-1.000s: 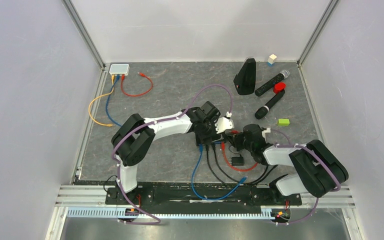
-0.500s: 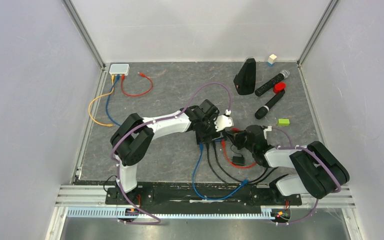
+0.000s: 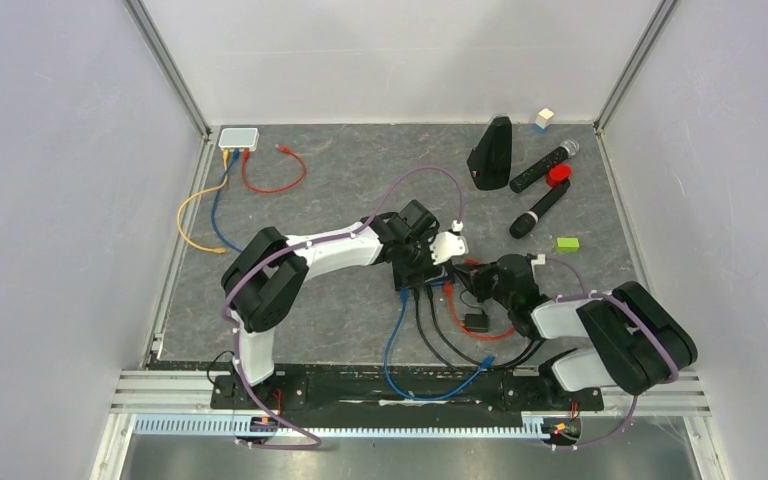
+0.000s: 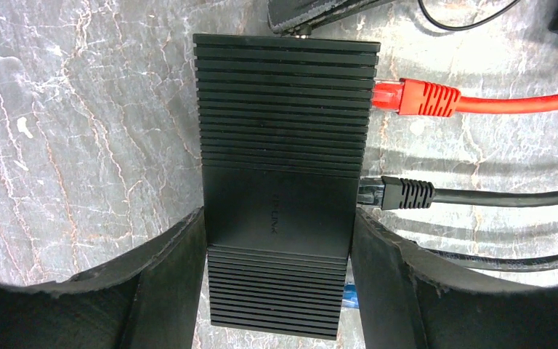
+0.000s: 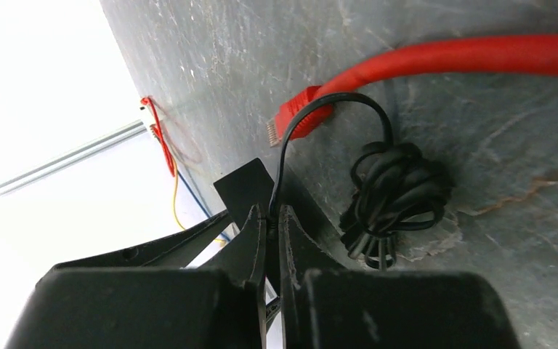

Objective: Pull the plug from the switch port
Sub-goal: Pull the power from the switch port.

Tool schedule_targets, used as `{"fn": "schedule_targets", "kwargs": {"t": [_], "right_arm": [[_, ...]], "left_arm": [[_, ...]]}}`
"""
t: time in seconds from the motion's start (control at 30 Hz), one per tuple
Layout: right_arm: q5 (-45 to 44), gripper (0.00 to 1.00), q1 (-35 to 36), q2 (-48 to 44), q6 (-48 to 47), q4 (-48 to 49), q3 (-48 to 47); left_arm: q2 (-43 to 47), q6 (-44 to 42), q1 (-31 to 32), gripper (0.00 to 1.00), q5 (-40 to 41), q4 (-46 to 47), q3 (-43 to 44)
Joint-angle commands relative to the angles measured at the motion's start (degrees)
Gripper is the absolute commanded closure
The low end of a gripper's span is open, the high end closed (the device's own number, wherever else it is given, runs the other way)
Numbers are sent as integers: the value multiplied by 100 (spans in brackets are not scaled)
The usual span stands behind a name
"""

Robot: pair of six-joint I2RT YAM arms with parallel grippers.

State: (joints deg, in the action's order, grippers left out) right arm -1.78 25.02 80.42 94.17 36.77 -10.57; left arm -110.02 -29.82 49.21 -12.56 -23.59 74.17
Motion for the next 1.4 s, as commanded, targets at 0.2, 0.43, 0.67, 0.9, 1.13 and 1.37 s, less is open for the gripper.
{"fn": "schedule_targets", "kwargs": {"t": [0.2, 0.43, 0.67, 0.9, 1.13, 1.37], "right_arm": [[-431, 100, -212, -398, 502, 1157, 363], [-469, 100, -225, -579, 152, -409, -76], [-743, 100, -234, -790, 32, -707, -92], [-429, 100, -243, -813, -383, -279, -197], [-1363, 99, -242, -1972, -2159, -1389, -764], [-1088, 97, -258, -2118, -3972, -2231, -1136]], "left_arm": [[-62, 102, -179, 40, 339, -711, -327], [-5, 58, -263, 40, 339, -766, -367], [-45, 57, -263, 40, 307, -796, -386], [-92, 3, -263, 37, 177, -841, -232], [169, 304, -263, 17, -210, -565, 133], [617, 855, -263, 16, -554, 299, 83]]}}
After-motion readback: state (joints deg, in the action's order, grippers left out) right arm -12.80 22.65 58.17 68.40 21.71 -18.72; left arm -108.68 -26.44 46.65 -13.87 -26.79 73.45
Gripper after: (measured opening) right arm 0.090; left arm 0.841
